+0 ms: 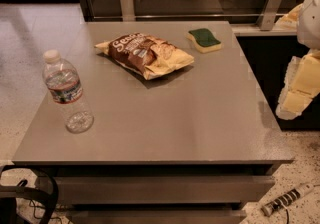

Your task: Pick brown chip bag

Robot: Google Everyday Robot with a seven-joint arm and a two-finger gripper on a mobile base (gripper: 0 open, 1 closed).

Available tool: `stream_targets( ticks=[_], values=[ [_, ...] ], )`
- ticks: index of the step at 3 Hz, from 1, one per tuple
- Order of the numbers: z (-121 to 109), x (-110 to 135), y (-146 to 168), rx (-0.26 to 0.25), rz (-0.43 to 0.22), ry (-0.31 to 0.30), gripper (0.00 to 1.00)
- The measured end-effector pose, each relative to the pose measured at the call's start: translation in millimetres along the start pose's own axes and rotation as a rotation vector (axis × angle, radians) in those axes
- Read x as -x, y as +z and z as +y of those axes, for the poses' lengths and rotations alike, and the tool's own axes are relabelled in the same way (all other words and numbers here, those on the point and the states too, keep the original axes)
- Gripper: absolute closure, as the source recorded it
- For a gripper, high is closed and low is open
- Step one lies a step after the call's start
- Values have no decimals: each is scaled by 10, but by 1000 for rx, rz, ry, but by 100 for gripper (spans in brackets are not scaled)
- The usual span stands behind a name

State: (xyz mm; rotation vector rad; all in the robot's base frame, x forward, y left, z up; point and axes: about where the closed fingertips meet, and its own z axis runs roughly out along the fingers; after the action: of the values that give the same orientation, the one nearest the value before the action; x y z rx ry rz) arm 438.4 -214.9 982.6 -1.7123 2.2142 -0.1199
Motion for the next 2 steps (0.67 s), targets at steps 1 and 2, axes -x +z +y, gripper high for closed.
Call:
stream_targets(
  ticks=[1, 2],
  values=[
    [0, 0, 0, 0, 0, 0, 0],
    [-80, 5, -31, -14, -3, 19, 0]
  ],
)
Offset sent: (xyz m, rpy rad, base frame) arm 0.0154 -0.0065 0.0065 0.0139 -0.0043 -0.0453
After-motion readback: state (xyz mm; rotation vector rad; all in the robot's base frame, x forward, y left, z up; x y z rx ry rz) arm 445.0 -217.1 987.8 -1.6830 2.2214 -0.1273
